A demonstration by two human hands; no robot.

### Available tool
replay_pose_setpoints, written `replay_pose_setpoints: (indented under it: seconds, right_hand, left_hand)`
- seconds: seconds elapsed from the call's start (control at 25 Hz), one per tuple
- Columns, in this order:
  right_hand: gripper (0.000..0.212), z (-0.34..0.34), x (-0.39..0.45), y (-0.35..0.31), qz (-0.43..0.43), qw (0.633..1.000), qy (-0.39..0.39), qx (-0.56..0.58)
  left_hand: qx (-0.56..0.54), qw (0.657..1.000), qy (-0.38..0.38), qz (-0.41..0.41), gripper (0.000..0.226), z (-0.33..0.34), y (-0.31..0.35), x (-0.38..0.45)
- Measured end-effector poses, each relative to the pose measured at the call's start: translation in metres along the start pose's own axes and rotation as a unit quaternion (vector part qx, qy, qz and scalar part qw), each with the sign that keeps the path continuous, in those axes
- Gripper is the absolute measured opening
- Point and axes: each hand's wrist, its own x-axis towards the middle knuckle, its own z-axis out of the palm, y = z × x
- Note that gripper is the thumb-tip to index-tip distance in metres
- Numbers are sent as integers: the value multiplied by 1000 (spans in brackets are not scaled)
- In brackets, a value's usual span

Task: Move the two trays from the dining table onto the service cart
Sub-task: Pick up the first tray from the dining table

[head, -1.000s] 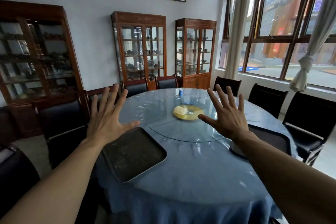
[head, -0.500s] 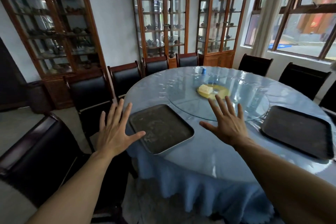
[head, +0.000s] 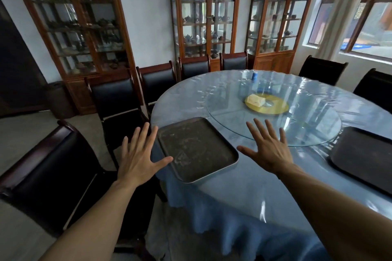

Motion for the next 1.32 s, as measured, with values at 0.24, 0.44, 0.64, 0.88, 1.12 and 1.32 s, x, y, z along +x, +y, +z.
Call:
replay_pose_setpoints:
  seconds: [0.24, 0.44, 0.64, 0.88, 1.12, 1.32]
  right_hand:
    - [95, 34, 72, 34, -18, 997, -60, 33]
    - [99, 50, 129, 70, -25, 995, -85, 41]
    - [99, 75, 179, 83, -38, 991, -116, 54]
    - [94, 118, 226, 71, -58, 985, -150, 65]
    - [94, 156, 269, 45, -54, 978, -183, 79]
    - [90, 193, 312, 21, -15, 970, -229, 85]
  left_hand:
    - [9, 999, -38, -33, 104, 34, 21, 56]
    - [0, 996, -65, -62, 104, 64, 46, 105]
    - [-9, 991, -83, -109, 107, 99, 48, 127]
    - [-17, 975, -110, -192, 109, 136, 30, 141]
    - [-68, 950, -172, -251, 111, 180, -2, 165]
    - [-109, 915, -234, -311, 111, 220, -28, 194]
